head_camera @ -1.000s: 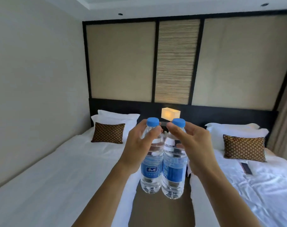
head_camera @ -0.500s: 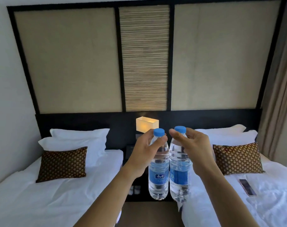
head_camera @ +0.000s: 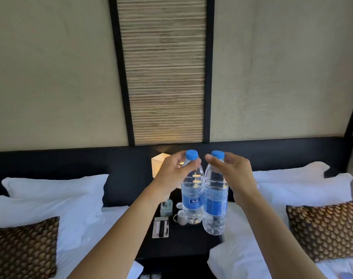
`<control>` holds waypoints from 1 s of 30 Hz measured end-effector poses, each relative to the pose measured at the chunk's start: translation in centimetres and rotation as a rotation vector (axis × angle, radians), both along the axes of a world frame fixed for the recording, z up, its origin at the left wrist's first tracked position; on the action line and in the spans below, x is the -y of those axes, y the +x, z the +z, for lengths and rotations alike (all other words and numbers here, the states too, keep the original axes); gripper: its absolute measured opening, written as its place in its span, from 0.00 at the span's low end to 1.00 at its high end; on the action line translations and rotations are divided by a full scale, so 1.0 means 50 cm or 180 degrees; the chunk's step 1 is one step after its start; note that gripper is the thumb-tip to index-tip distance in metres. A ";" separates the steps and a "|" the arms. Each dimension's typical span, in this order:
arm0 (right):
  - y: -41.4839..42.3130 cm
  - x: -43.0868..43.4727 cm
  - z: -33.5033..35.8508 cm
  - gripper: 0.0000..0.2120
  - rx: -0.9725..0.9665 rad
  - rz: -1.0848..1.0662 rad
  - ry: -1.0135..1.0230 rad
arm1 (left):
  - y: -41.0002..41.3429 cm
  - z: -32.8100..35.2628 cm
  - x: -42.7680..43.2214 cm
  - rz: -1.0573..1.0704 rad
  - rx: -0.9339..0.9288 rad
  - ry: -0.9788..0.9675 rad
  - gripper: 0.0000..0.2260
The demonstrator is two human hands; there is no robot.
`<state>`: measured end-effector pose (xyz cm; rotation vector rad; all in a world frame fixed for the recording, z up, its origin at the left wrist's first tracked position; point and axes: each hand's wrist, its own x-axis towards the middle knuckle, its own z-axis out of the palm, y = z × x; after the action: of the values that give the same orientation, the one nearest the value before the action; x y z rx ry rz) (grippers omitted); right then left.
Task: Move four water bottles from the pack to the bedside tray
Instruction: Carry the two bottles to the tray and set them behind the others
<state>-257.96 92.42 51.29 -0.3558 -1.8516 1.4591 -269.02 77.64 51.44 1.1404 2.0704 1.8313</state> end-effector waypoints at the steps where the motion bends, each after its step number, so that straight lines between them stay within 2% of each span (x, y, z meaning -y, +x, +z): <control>1: -0.058 -0.042 -0.022 0.12 0.0041 0.0000 0.0006 | -0.062 -0.024 -0.040 -0.0043 0.0034 -0.0022 0.10; 5: -0.287 -0.227 -0.127 0.10 0.0369 0.0271 0.0093 | -0.305 -0.140 -0.202 -0.0275 0.0093 -0.0191 0.08; 9: -0.509 -0.421 -0.291 0.19 0.0386 0.0166 0.0060 | -0.528 -0.317 -0.377 -0.0440 -0.0121 -0.0353 0.08; 12: -0.648 -0.539 -0.454 0.23 0.0331 0.0158 0.0052 | -0.645 -0.491 -0.498 -0.0451 -0.0064 -0.0381 0.09; 15: -0.756 -0.628 -0.615 0.17 0.0392 0.0156 0.0049 | -0.736 -0.660 -0.589 -0.0444 -0.0077 -0.0338 0.06; 18: -0.869 -0.719 -0.821 0.11 0.0362 0.0065 0.0098 | -0.852 -0.865 -0.681 -0.0277 -0.0069 -0.0261 0.09; 21: -0.965 -0.775 -1.020 0.09 0.0256 -0.0051 0.0128 | -0.948 -1.058 -0.739 -0.0115 -0.0001 -0.0258 0.12; 24: -1.056 -0.815 -1.187 0.12 0.0174 -0.0135 0.0204 | -1.037 -1.206 -0.784 -0.0021 -0.0022 -0.0244 0.09; 30: -1.182 -0.869 -1.383 0.13 0.0028 -0.0251 0.0431 | -1.166 -1.391 -0.853 0.0120 0.0126 -0.0320 0.05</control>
<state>-317.05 135.88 -17.85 -0.3651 -1.9101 1.2738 -327.34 120.30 -18.13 1.0386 2.1492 1.7294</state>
